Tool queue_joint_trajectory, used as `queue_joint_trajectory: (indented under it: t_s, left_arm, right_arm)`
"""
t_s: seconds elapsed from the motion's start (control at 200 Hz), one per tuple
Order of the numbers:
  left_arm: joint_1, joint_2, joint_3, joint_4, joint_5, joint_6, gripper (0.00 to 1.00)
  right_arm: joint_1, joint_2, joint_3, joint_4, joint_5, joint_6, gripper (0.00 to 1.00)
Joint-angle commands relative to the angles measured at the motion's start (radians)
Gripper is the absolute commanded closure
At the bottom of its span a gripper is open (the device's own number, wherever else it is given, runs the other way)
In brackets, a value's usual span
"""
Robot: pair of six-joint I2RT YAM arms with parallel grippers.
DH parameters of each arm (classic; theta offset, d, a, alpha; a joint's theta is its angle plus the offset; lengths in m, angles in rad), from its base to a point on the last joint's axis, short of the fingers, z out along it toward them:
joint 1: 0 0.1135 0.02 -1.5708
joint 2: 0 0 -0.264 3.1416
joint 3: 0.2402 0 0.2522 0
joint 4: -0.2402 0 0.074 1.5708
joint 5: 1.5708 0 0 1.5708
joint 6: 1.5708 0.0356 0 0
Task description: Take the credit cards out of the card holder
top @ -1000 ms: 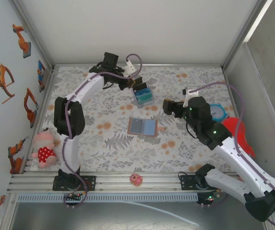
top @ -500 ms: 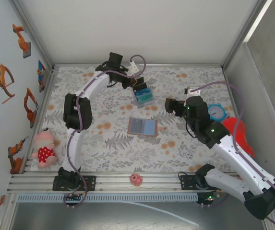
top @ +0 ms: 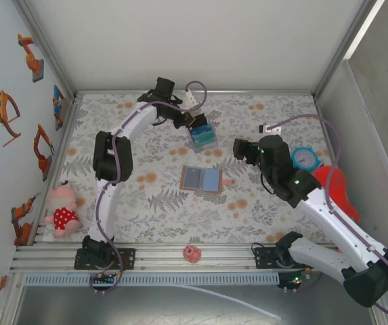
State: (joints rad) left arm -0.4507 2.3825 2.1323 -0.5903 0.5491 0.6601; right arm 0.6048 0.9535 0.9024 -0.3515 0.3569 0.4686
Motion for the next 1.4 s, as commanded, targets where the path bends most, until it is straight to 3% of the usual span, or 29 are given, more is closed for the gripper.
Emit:
queue_joint_trajectory:
  t_s: [0.0, 0.876, 1.392]
  left_arm:
    - [0.0, 0.026, 0.054, -0.035, 0.035, 0.045, 1.0]
    - [0.004, 0.107, 0.142, -0.145, 0.045, 0.111, 1.0]
    - [0.018, 0.032, 0.047, -0.196, 0.015, 0.127, 1.0]
  right_arm:
    - [0.006, -0.004, 0.001, 0.012, 0.009, 0.009, 0.1]
    - [0.006, -0.009, 0.003, -0.004, 0.002, 0.004, 0.2]
    - [0.006, -0.004, 0.005, -0.007, -0.038, 0.005, 0.21]
